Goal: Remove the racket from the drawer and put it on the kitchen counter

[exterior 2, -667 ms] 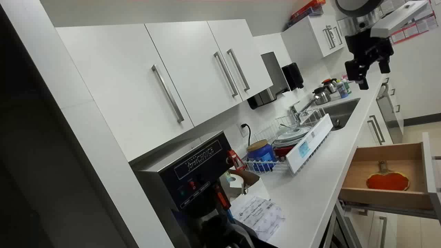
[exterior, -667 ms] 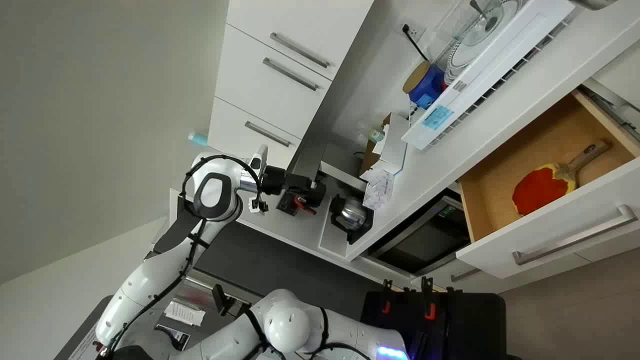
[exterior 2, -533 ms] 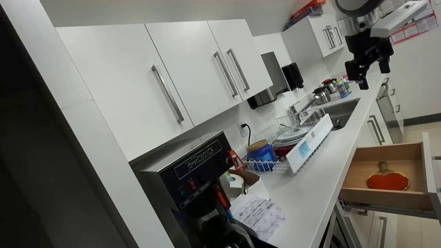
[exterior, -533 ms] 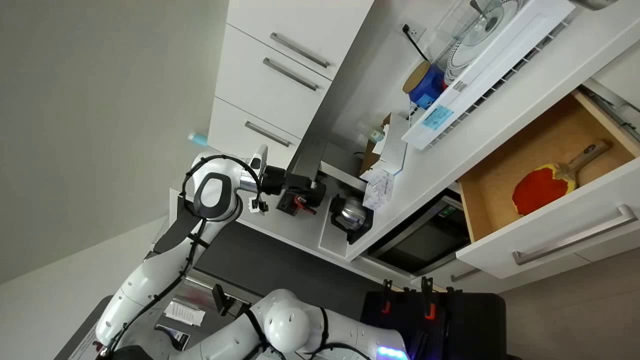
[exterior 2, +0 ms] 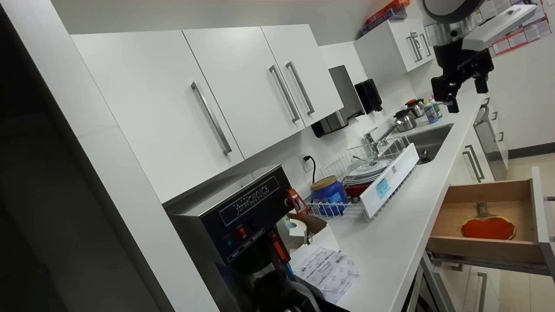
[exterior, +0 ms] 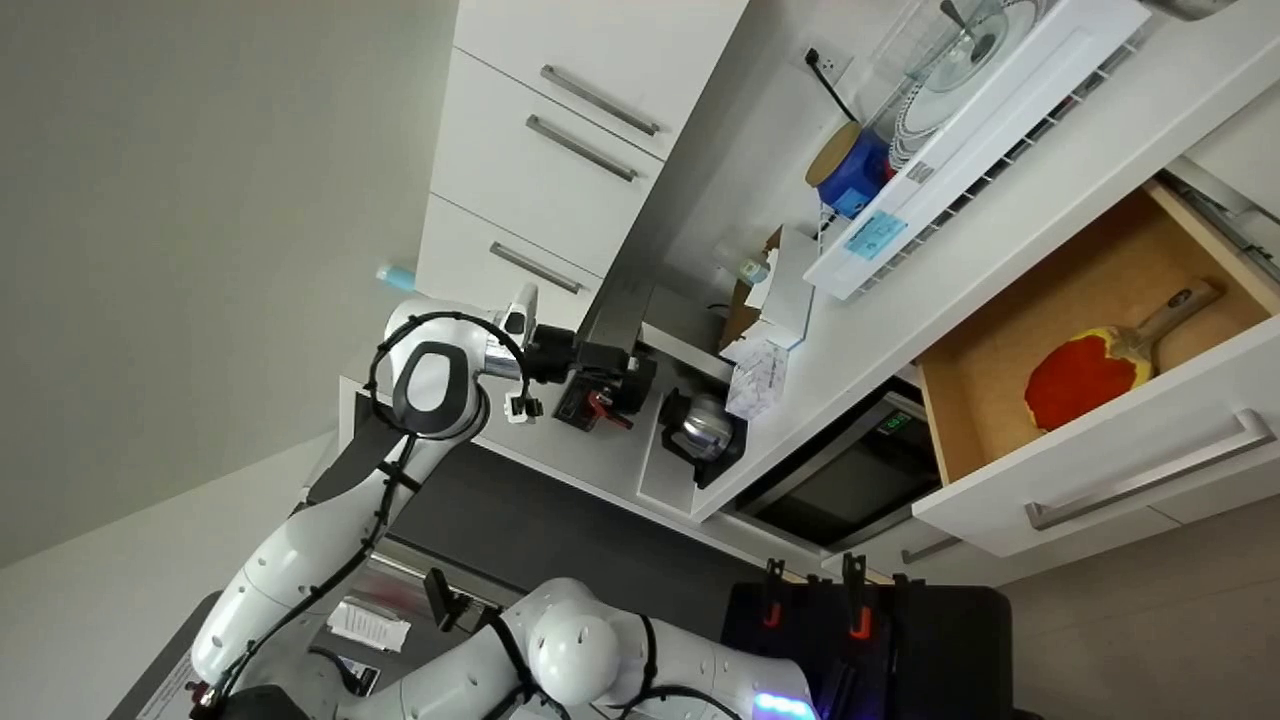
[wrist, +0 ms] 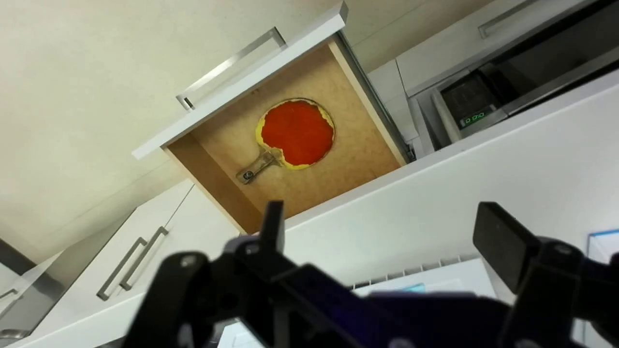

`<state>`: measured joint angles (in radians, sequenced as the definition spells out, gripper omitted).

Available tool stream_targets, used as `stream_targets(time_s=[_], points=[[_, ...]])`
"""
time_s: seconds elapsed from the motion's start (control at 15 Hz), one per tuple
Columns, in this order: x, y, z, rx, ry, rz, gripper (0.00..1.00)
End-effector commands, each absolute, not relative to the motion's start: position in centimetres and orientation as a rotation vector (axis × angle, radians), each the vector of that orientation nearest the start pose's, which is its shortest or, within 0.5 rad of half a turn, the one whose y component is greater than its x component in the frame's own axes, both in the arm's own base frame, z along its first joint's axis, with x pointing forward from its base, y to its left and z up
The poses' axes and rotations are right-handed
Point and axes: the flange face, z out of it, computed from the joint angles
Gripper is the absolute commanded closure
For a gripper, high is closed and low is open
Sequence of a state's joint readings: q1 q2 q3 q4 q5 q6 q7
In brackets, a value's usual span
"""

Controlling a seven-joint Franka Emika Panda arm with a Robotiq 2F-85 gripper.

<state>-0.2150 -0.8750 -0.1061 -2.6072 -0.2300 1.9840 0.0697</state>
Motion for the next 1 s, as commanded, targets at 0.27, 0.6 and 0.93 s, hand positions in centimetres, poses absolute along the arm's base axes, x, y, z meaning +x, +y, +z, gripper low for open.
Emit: stream_targets(time_s=[0.27,0.6,0.93], points=[[35.9,-20.1,48.4,-3.073,0.987,-0.614,0.00],[37.3,-26.4,42.8,-2.983,1.220,-0.562,0.00],[37.1,-26.5,42.2,-3.009,1.188,-0.529,0.00]])
